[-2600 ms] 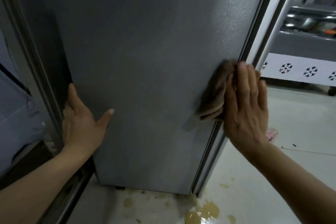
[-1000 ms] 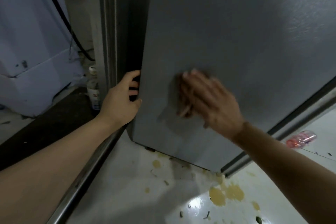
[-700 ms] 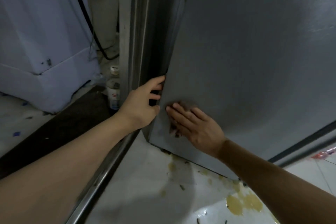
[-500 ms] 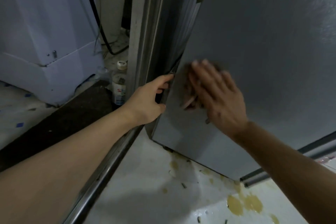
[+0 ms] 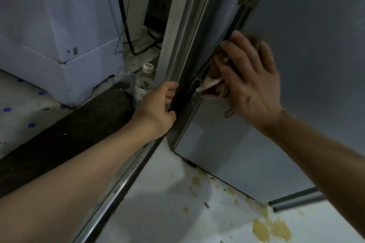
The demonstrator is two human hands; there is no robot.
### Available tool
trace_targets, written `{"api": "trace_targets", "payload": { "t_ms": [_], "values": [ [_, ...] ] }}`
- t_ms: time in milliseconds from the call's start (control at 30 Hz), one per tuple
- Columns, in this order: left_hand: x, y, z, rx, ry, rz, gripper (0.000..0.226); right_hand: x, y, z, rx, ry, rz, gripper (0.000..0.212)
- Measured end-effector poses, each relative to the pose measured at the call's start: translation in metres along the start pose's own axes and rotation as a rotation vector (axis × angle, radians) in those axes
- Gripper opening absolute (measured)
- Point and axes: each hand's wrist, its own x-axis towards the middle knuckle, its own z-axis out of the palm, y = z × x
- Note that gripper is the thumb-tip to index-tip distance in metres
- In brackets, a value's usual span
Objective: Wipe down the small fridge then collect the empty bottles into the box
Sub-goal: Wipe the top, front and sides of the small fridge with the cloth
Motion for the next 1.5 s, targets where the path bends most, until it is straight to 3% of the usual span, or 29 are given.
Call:
{"api": "trace_targets", "payload": {
  "t_ms": [67, 167, 300, 400, 500, 600, 800, 867, 967, 1067, 1133, 1200, 1367, 1433, 1500],
  "values": [
    [-0.001, -0.006, 0.001, -0.002, -0.011, -0.008, 0.064, 0.001, -0.004, 0.006, -0.016, 0.063, 0.011, 0.023],
    [-0.005, -0.018, 0.002, 0.004, -0.032, -0.009, 0.064, -0.026, -0.03, 0.02, 0.057, -0.032, -0.095, 0.021],
    [-0.01, -0.033, 0.008, 0.026, -0.068, -0.038, 0.064, -0.073, -0.073, 0.042, 0.105, -0.335, -0.195, 0.038],
    [-0.015, -0.037, 0.016, 0.046, -0.105, -0.09, 0.065, -0.103, -0.103, 0.051, -0.007, -0.623, -0.405, 0.056],
    [-0.019, -0.039, 0.022, 0.078, -0.12, -0.097, 0.068, -0.118, -0.118, 0.052, -0.091, -0.842, -0.536, 0.061],
    [-0.02, -0.039, 0.027, 0.1, -0.13, -0.085, 0.069, -0.116, -0.099, 0.034, -0.007, -0.729, -0.479, 0.051],
    [-0.009, -0.034, 0.052, 0.077, -0.134, -0.073, 0.072, -0.106, -0.024, -0.004, 0.035, -0.063, -0.038, 0.03],
    [-0.004, -0.03, 0.065, 0.037, -0.109, -0.077, 0.068, -0.103, -0.022, -0.002, 0.035, 0.03, 0.096, 0.018],
    [0.0, -0.023, 0.081, 0.02, -0.105, -0.064, 0.064, -0.121, -0.046, 0.009, 0.092, -0.029, 0.083, 0.023],
    [-0.001, -0.022, 0.089, 0.006, -0.05, -0.084, 0.063, -0.161, -0.073, 0.014, 0.086, -0.317, -0.228, 0.03],
    [-0.002, -0.022, 0.09, 0.011, -0.035, -0.089, 0.062, -0.176, -0.079, 0.008, 0.088, -0.469, -0.275, 0.034],
    [-0.002, -0.022, 0.091, -0.002, -0.044, -0.105, 0.063, -0.177, -0.07, 0.001, 0.104, -0.421, -0.213, 0.034],
    [-0.002, -0.019, 0.098, -0.038, -0.017, -0.135, 0.069, -0.179, -0.001, -0.032, 0.034, -0.116, 0.061, 0.032],
    [-0.003, -0.017, 0.104, -0.029, 0.042, -0.142, 0.071, -0.189, -0.001, -0.035, 0.021, -0.107, 0.184, 0.035],
    [-0.004, -0.015, 0.108, -0.017, 0.088, -0.153, 0.069, -0.209, -0.024, -0.031, 0.039, -0.182, 0.176, 0.038]
  ]
}}
